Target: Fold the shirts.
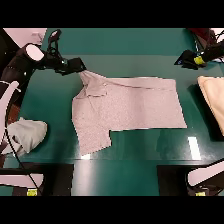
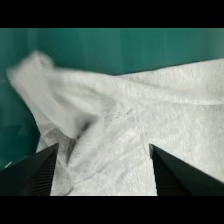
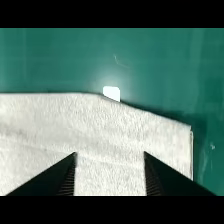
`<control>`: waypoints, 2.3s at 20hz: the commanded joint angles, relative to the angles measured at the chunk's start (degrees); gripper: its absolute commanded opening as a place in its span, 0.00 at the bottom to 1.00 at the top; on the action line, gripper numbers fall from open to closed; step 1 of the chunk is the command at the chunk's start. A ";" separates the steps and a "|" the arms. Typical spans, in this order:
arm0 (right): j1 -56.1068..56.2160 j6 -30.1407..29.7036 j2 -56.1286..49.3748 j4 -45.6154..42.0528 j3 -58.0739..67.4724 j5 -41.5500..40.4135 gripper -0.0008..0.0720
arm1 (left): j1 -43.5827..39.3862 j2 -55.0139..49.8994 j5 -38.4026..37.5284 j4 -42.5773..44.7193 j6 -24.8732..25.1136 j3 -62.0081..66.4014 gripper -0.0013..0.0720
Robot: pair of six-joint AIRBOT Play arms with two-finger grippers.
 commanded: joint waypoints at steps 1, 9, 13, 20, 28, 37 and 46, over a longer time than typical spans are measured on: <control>-3.15 -4.79 -0.02 5.81 0.55 5.01 0.56 | 4.07 -0.11 -10.38 0.81 3.08 5.60 0.93; -8.37 -9.60 8.13 16.59 -14.97 18.80 0.44 | 17.81 12.61 -25.31 -1.33 11.06 -15.32 0.93; -8.02 -11.93 15.52 16.65 -28.06 15.28 0.44 | 17.81 15.10 -20.28 -7.28 16.85 -36.92 0.93; -10.51 -11.96 24.57 16.63 -37.92 12.22 0.45 | 15.56 15.04 -9.77 -13.94 21.00 -47.08 0.93; -18.36 -11.98 31.19 15.80 -43.47 11.26 0.45 | 6.58 15.06 -5.20 -16.92 20.44 -46.95 0.22; -31.36 -12.00 32.13 4.39 -63.32 5.92 0.80 | 7.04 15.13 -10.01 -16.85 19.26 -37.07 0.05; -27.47 -13.40 26.25 4.74 -69.16 -1.16 0.63 | 7.04 15.10 -9.70 -16.85 19.26 -37.07 0.05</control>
